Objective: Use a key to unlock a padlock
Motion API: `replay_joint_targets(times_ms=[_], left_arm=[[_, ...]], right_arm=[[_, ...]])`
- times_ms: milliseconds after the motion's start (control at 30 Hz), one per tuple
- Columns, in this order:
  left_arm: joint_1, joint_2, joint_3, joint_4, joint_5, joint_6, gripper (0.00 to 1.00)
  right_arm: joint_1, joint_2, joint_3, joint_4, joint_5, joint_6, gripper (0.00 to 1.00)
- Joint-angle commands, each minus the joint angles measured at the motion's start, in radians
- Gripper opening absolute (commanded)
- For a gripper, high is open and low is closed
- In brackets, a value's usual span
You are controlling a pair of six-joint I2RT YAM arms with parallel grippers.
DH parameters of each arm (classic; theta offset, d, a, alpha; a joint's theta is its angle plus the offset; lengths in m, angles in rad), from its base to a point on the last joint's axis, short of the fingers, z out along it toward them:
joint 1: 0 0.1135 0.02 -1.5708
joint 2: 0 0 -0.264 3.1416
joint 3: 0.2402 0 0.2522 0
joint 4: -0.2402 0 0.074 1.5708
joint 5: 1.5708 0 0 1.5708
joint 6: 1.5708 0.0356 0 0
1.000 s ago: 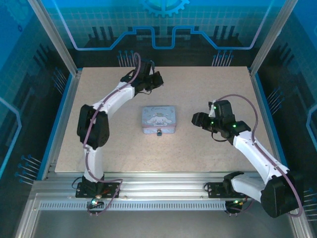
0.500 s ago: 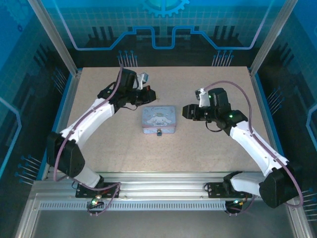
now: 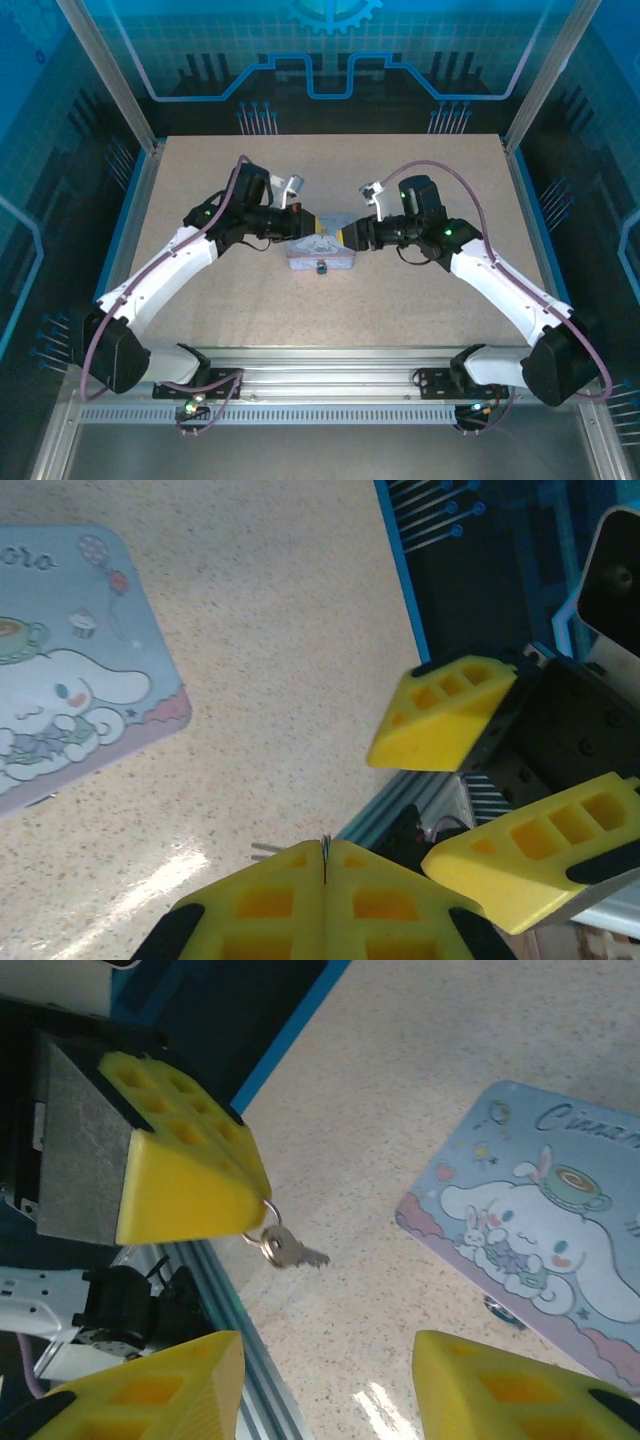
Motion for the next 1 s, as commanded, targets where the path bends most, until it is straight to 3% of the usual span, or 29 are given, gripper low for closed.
replay_joint_targets(times_ms=[0,567,633,733,900,967], left_arm=[[-0.023,-0.031,-0.005,-0.014,0.069,0.003,0.00],[-0.068,-0.014,0.024,-0.012,0.105,0.007,0.00],[-0.071,-0.011,0.027,-0.014,0.108,0.009,0.00],[-0.072,-0.008,0.027,-0.017,0.114,0.016,0.00],[-0.074,-0.003,0.030,-0.021,0.124,0.025,0.00],[-0.075,-0.003,0.030,-0.018,0.128,0.029,0.00]], right_arm=[[0.020,0.000,0.005,0.045,-0.079,-0.046,0.49],[0.063,0.025,0.024,-0.002,-0.108,-0.114,0.38],[0.063,0.030,0.030,-0.006,-0.115,-0.121,0.29],[0.065,0.032,0.040,-0.016,-0.110,-0.129,0.27],[0.065,0.030,0.047,-0.038,-0.095,-0.150,0.07],[0.064,0.034,0.047,-0.043,-0.098,-0.154,0.05]])
